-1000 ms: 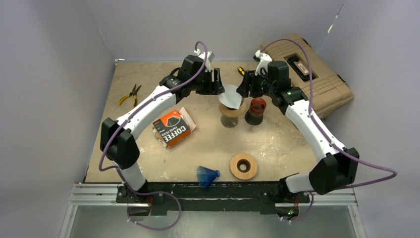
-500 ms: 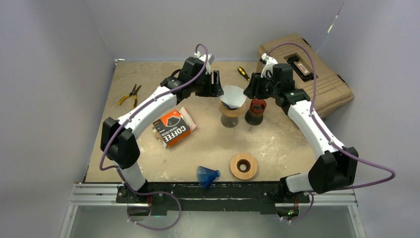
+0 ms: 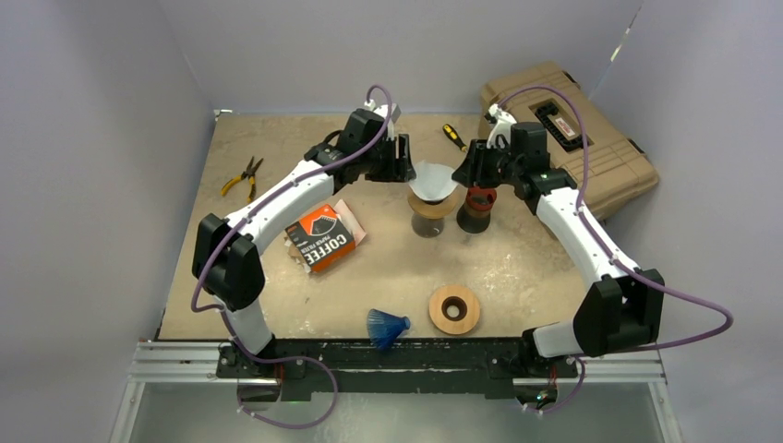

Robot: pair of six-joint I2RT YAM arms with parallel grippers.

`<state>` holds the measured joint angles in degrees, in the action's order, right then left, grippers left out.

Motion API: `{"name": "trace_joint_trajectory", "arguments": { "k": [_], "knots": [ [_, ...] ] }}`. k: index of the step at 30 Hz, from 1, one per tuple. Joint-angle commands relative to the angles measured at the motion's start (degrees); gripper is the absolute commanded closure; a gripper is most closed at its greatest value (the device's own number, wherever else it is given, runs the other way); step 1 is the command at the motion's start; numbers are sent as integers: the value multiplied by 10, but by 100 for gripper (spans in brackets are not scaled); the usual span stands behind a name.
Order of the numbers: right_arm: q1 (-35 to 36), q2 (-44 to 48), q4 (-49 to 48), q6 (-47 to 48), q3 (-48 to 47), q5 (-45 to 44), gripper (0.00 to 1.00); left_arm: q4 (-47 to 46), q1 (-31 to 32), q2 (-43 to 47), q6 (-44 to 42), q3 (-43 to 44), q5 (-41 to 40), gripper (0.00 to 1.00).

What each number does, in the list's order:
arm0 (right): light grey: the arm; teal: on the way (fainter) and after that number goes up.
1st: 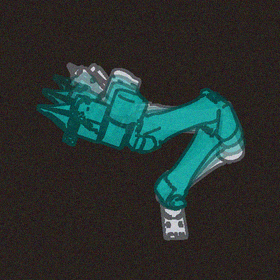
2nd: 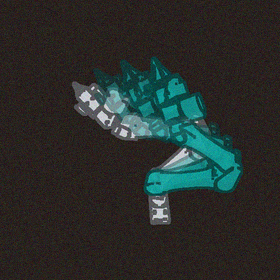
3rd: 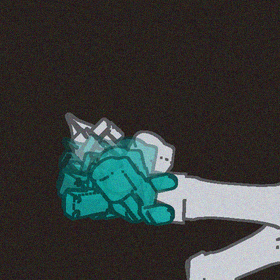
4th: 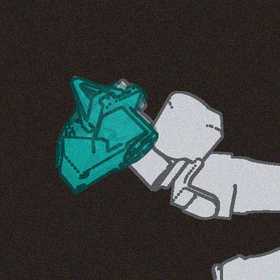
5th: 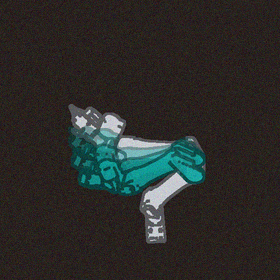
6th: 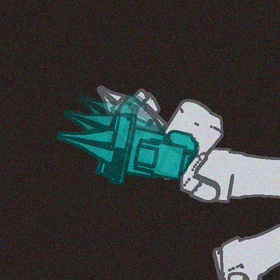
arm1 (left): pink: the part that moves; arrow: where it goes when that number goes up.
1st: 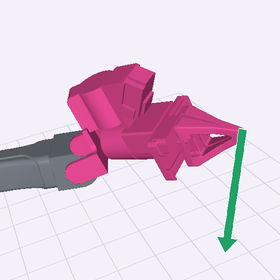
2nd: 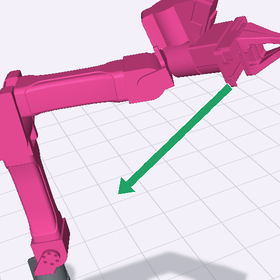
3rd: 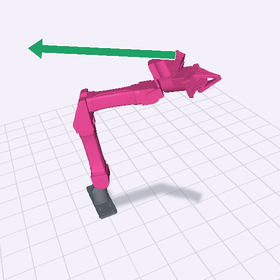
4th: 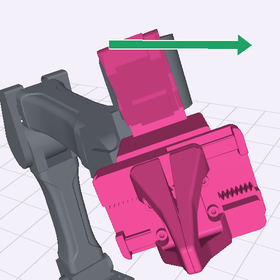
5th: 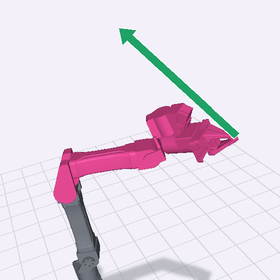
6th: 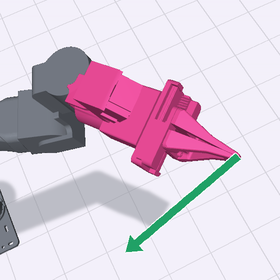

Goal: Place the coffee filter in the dripper
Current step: Adjust the coffee filter in the coffee dripper.

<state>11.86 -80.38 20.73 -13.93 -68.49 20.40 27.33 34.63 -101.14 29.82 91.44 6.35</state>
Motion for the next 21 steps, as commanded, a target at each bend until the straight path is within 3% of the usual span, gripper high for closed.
{"name": "trace_joint_trajectory", "arguments": {
  "k": [1,11,16,21],
  "knots": [
    [-9,5,-17,-2,3,5,54,6,-3,5,-8,-1,-48,41],
    [-9,11,-14,0,6,5,54,9,-4,18,-11,2,-61,42],
    [-9,22,-19,-5,3,26,54,-5,-3,24,-10,4,-27,39],
    [-9,35,-21,-12,-11,52,45,-37,-3,36,3,-10,21,38]
  ]
}}
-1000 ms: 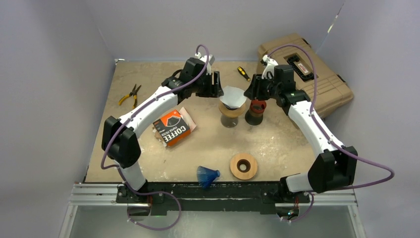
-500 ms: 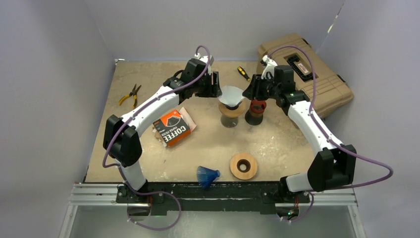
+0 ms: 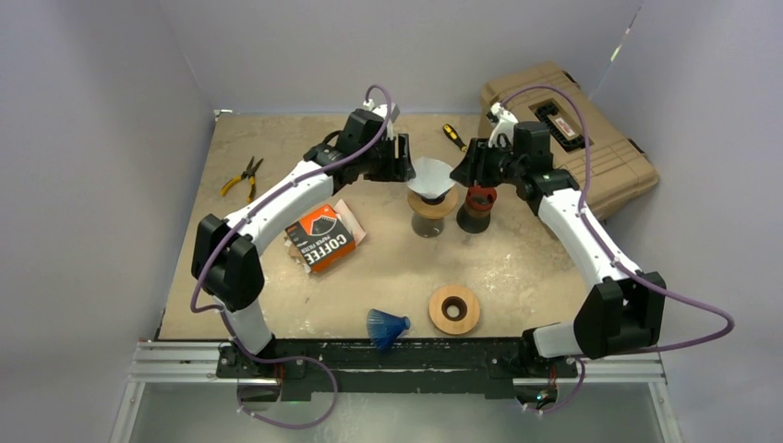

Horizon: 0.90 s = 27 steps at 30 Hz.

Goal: Place the coffee filter in the dripper
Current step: Adjust the coffee filter in the coffee dripper.

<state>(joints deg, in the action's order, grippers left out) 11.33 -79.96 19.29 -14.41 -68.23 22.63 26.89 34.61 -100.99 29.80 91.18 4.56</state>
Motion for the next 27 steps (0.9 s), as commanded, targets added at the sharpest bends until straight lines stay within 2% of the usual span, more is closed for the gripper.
{"name": "trace_joint_trajectory", "arguments": {
  "k": [1,10,16,27],
  "knots": [
    [-4,33,-7,-10,-16,32,44,-35,-3,36,6,-9,43,38],
    [-4,37,-16,-22,-17,53,46,-57,-3,49,19,-28,60,40],
    [-4,28,-14,-16,-2,36,51,-49,-3,48,18,-36,36,43],
    [-5,13,-14,-7,18,14,53,-60,-7,43,19,-48,36,43]
  ]
}}
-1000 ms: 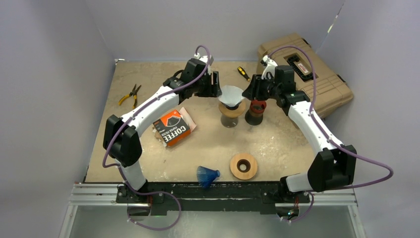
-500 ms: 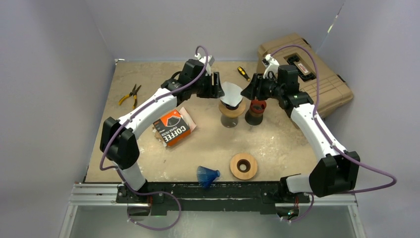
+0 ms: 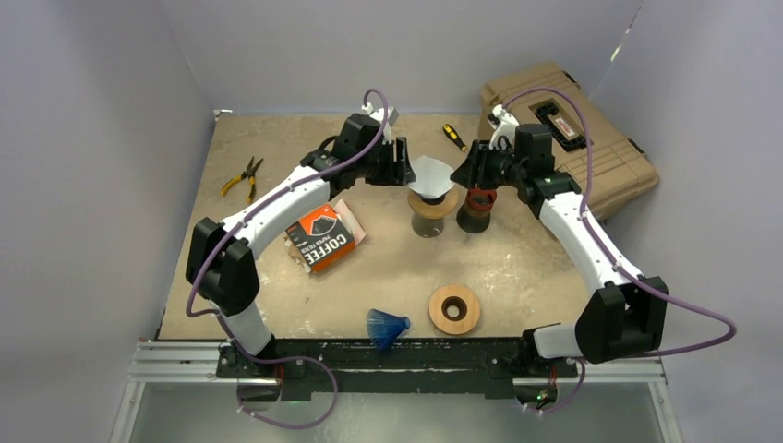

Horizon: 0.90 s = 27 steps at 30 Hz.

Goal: Place the coffee filter in the dripper
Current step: Adjust the coffee filter in the coffee dripper.

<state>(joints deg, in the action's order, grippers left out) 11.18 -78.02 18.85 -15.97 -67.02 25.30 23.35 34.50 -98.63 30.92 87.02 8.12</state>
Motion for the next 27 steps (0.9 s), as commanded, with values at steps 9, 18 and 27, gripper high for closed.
{"name": "trace_joint_trajectory", "arguments": {
  "k": [9,18,27],
  "knots": [
    [-4,-7,-4,14,10,-27,53,-58,-6,-2,20,-15,29,43],
    [-4,-1,2,22,-1,-19,53,-60,-5,-23,14,6,48,43],
    [-4,9,0,33,-17,11,53,-28,24,-61,-2,48,21,42]
  ]
}}
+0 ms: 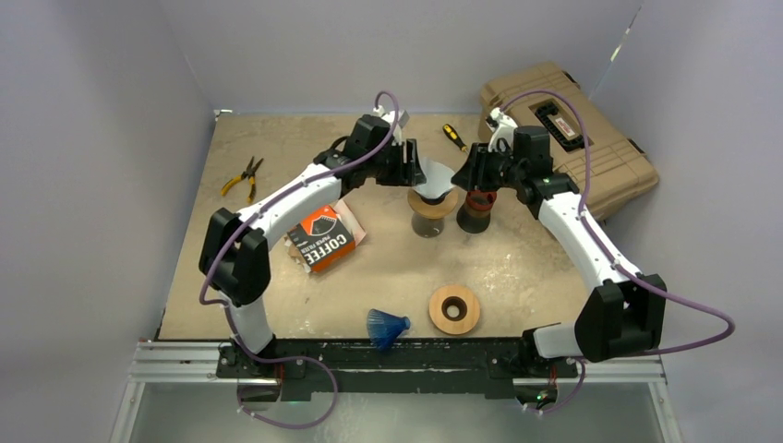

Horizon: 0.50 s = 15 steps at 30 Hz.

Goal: Place the coffee filter in the dripper
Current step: Adjust the coffee filter in the coffee dripper.

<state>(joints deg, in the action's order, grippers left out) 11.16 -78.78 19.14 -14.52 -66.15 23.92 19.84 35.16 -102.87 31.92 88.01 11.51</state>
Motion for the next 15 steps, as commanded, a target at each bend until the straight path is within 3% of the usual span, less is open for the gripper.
{"name": "trace_joint_trajectory", "arguments": {
  "k": [1,7,15],
  "knots": [
    [-4,18,-2,21,-27,28,52,13,20,-24,-13,42,-18,42],
    [-4,36,-8,25,-29,28,50,36,24,-36,-21,55,-59,43],
    [0,44,-19,41,-56,33,30,41,29,-53,-26,74,-46,42]
  ]
}}
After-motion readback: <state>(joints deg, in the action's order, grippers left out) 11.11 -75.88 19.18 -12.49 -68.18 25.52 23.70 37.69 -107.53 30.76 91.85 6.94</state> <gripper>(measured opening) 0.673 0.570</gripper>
